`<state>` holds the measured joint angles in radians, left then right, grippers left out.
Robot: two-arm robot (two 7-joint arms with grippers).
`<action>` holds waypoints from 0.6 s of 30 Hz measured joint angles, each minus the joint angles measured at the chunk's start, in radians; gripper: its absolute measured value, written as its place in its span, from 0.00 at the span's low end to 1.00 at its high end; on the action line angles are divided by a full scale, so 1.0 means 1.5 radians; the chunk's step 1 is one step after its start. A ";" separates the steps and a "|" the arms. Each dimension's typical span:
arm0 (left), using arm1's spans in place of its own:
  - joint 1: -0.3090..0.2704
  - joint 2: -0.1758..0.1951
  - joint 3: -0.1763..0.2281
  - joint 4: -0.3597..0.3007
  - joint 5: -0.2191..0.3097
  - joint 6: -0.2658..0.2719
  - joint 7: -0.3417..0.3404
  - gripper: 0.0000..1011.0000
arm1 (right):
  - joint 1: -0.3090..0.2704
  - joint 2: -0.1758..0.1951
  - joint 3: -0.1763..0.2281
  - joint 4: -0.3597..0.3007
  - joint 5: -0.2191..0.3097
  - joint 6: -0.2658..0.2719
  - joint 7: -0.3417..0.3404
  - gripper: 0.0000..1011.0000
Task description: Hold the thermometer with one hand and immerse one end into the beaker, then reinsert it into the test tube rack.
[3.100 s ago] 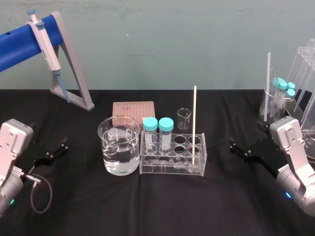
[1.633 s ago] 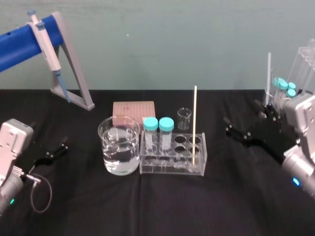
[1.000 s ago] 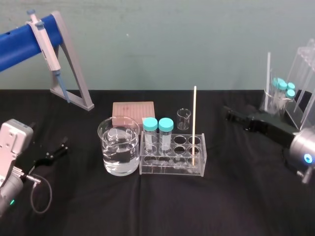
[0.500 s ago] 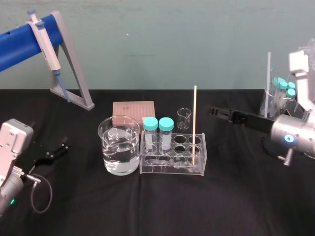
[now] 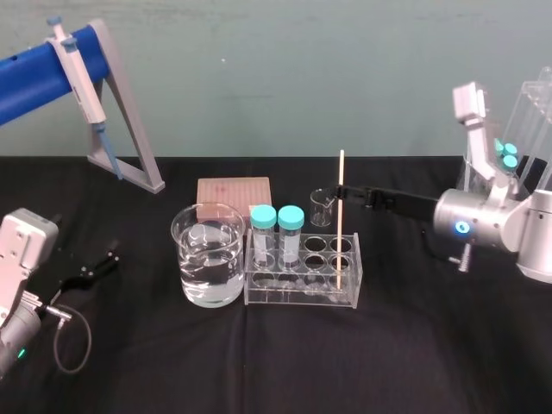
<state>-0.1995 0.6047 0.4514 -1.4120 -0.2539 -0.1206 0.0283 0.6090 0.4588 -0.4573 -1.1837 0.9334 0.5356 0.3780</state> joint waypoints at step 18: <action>0.000 0.000 0.000 0.000 0.000 0.000 0.000 0.99 | 0.077 -0.040 -0.063 0.111 -0.014 -0.019 0.032 0.99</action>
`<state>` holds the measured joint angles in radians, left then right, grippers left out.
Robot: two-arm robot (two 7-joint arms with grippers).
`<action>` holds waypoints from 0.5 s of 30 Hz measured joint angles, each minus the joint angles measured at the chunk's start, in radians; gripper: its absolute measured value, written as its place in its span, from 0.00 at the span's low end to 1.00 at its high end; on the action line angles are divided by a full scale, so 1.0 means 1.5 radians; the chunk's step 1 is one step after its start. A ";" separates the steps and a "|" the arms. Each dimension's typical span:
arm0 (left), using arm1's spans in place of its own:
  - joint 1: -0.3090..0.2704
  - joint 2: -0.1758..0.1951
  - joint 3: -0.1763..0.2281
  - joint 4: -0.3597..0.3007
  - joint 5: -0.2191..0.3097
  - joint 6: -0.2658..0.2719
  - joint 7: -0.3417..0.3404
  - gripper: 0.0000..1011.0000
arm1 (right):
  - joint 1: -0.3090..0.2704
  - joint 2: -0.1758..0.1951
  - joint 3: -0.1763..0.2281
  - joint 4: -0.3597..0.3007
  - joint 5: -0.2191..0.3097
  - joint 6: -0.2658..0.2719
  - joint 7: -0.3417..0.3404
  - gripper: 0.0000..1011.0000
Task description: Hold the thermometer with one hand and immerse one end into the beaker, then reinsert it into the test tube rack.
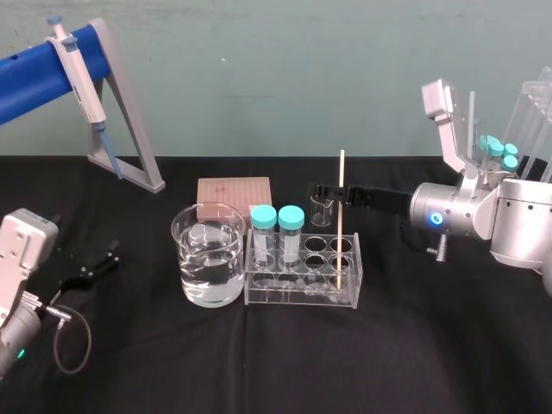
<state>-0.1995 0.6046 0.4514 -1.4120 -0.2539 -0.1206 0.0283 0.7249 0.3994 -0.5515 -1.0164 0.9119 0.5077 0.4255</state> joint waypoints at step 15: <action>0.000 0.000 0.000 0.000 0.000 0.000 0.000 0.99 | 0.006 -0.006 -0.006 0.007 -0.001 -0.011 0.002 0.73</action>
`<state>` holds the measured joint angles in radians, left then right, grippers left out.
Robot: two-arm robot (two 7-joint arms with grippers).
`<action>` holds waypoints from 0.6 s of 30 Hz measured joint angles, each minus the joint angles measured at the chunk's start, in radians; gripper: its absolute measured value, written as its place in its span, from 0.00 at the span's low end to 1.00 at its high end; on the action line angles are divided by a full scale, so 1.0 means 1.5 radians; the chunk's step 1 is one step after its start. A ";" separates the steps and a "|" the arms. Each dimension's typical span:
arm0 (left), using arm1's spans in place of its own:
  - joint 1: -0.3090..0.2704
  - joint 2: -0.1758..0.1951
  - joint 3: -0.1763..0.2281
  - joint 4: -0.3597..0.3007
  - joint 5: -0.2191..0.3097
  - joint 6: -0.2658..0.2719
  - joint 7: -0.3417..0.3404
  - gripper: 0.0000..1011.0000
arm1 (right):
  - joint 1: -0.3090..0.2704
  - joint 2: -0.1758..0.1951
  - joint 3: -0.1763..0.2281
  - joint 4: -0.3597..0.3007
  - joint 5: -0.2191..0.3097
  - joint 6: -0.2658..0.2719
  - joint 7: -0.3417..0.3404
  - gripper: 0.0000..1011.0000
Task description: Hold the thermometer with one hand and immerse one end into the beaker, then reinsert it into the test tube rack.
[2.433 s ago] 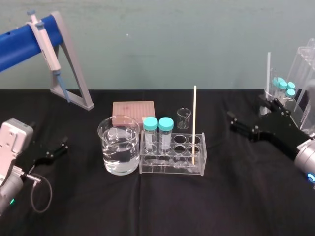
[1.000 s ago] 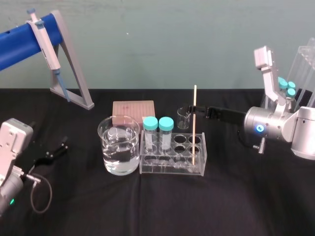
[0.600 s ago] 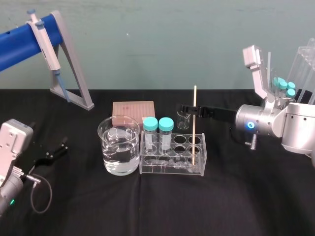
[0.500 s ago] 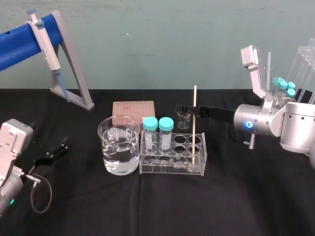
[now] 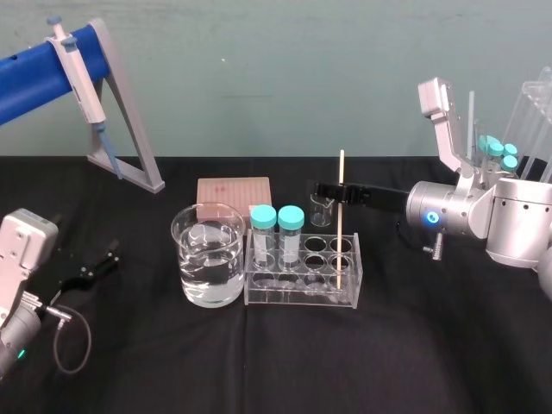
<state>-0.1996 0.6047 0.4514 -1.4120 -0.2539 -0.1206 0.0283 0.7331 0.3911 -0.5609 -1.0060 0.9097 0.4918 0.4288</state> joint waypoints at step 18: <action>0.000 0.000 0.000 0.000 0.000 0.000 0.000 0.99 | -0.004 0.007 0.001 -0.009 0.004 0.001 -0.003 0.17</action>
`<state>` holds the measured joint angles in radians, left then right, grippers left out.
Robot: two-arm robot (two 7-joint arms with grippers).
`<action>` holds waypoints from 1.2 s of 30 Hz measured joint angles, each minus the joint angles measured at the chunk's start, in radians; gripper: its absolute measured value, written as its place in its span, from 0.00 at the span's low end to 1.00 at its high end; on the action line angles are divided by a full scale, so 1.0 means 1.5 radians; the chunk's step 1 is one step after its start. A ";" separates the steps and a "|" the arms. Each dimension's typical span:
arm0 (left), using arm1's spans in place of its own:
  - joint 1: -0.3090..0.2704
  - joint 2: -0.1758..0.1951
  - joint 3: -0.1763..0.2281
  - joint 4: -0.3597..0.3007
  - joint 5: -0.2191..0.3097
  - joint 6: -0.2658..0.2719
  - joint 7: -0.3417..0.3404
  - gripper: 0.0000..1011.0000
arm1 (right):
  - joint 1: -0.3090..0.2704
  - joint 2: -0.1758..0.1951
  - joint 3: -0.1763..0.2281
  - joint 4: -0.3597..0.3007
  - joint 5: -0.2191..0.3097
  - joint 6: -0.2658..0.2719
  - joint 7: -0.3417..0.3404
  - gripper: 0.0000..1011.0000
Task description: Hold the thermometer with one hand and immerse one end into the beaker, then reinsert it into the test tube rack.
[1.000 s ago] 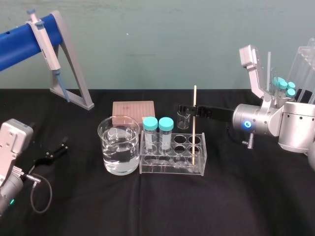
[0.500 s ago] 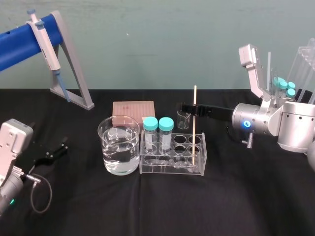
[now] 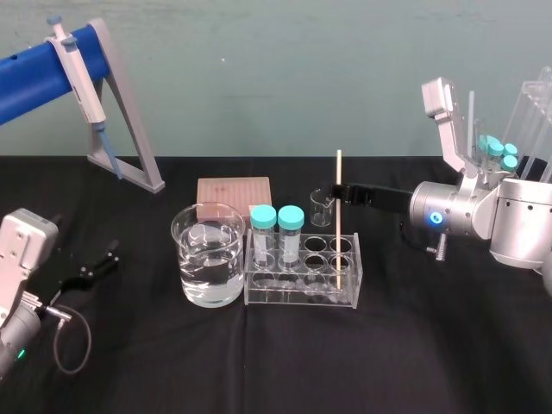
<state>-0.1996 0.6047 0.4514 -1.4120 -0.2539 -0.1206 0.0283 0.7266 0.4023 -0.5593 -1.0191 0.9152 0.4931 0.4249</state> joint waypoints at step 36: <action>0.000 0.000 0.000 0.000 0.000 0.000 0.000 0.99 | -0.038 0.065 -0.002 -0.126 -0.043 -0.036 -0.023 0.05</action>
<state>-0.1995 0.6047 0.4514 -1.4120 -0.2540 -0.1206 0.0283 0.6697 0.4994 -0.5619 -1.2081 0.8509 0.4399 0.3908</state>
